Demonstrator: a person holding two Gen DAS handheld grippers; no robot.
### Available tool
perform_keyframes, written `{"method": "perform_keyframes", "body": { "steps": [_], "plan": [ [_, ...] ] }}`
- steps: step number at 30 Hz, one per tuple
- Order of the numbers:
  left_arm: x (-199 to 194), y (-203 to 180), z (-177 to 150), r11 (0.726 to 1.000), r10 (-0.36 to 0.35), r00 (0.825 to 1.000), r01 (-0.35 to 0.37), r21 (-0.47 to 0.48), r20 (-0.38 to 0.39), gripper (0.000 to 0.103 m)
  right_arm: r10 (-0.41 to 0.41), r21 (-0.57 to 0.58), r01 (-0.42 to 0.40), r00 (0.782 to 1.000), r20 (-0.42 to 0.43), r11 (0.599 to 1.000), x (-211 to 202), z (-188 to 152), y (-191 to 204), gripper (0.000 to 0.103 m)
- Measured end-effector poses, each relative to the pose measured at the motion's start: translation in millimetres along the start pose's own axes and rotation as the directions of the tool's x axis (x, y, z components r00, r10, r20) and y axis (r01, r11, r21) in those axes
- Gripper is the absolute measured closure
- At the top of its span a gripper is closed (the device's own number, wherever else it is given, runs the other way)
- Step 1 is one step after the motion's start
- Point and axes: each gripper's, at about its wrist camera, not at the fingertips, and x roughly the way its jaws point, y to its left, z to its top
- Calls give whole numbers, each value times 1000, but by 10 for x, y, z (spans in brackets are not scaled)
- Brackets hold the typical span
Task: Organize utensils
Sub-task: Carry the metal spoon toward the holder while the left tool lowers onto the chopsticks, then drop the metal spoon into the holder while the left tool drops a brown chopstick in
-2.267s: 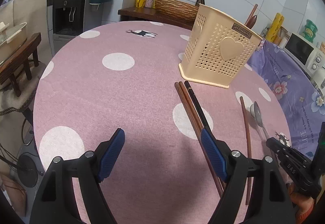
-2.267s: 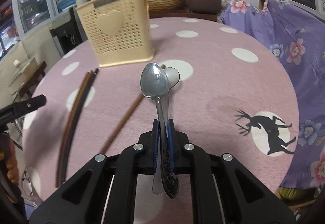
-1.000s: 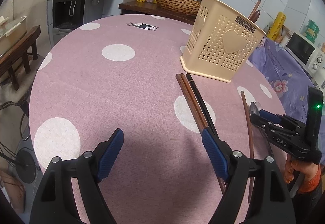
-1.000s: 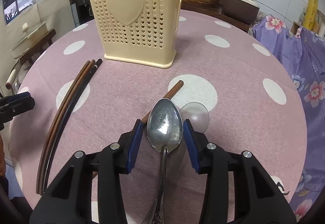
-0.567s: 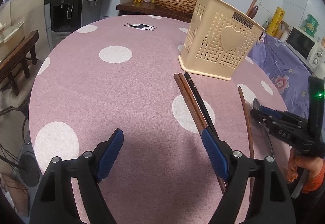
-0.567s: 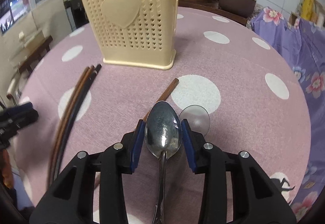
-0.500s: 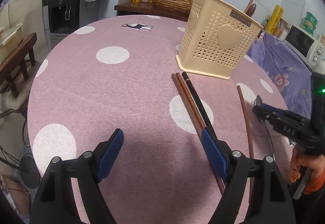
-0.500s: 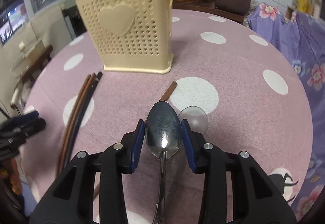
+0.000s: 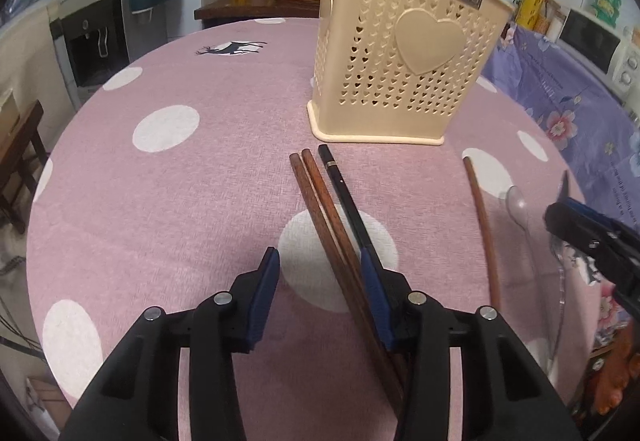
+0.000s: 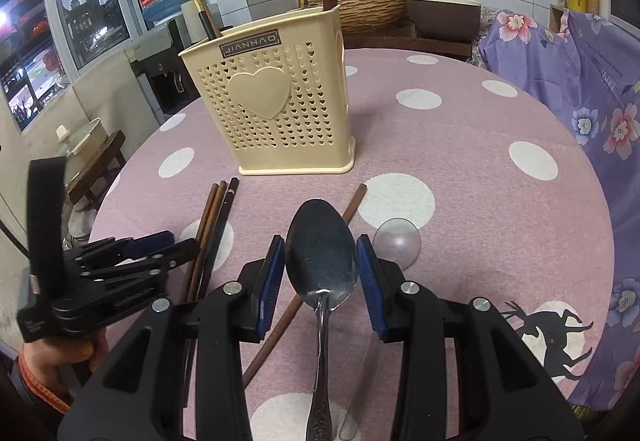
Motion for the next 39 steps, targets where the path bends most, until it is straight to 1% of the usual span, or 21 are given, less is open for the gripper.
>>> {"method": "perform_keyframes", "body": {
  "steps": [2, 5, 7, 11, 13, 15, 17, 18, 22, 24, 25, 27, 29, 34, 39],
  "plan": [
    [-3, 38, -12, 1000, 12, 1000, -11, -5, 12, 64, 4, 3, -4, 1000, 4, 1000, -19, -15, 0, 65],
    [-56, 139, -35, 1000, 2, 1000, -2, -17, -2, 65, 5, 11, -6, 1000, 14, 1000, -70, -33, -27, 65],
    [-74, 206, -39, 999, 10, 1000, -11, -37, -11, 65, 7, 24, -7, 1000, 19, 1000, -84, -32, -56, 65],
    [-56, 283, 18, 996, -10, 1000, 8, -88, -17, 65, 12, 42, -13, 999, 31, 999, -82, -9, -70, 65],
    [-51, 266, 67, 995, -16, 1000, 15, -95, -12, 65, 15, 41, -16, 999, 31, 999, -83, -8, -55, 65],
    [-28, 208, 112, 997, 10, 1000, -11, -71, -6, 65, 16, 39, -17, 999, 31, 999, -86, -18, -46, 65],
    [47, 165, 149, 998, 39, 999, -41, -52, -22, 65, 13, 41, -15, 999, 32, 999, -94, -23, -43, 65],
    [84, 164, 155, 998, 41, 999, -43, -56, -34, 67, 10, 41, -12, 999, 34, 999, -100, -25, -43, 65],
    [143, 117, 215, 996, 67, 997, -69, -61, -36, 74, 1, 35, -2, 999, 36, 999, -91, -35, -17, 65],
    [183, 90, 256, 995, 87, 995, -89, -51, -39, 81, 6, 39, -8, 999, 35, 999, -77, -43, -6, 65],
    [204, 88, 285, 994, 91, 995, -94, -55, -45, 82, 9, 41, -11, 999, 35, 999, -74, -50, 0, 65],
    [227, 97, 327, 994, 80, 995, -84, -74, -57, 88, 8, 38, -9, 999, 38, 999, -72, -59, 16, 65],
    [251, 81, 351, 993, 90, 994, -94, -72, -55, 91, 4, 38, -6, 999, 40, 999, -63, -67, 19, 65],
    [281, 13, 368, 991, 122, 992, -124, -54, -41, 92, -8, 54, 5, 999, 50, 999, -32, -69, -2, 65],
    [280, -1, 369, 990, 126, 992, -127, -55, -33, 93, -15, 61, 11, 998, 59, 998, -28, -71, -23, 65]
  ]
}}
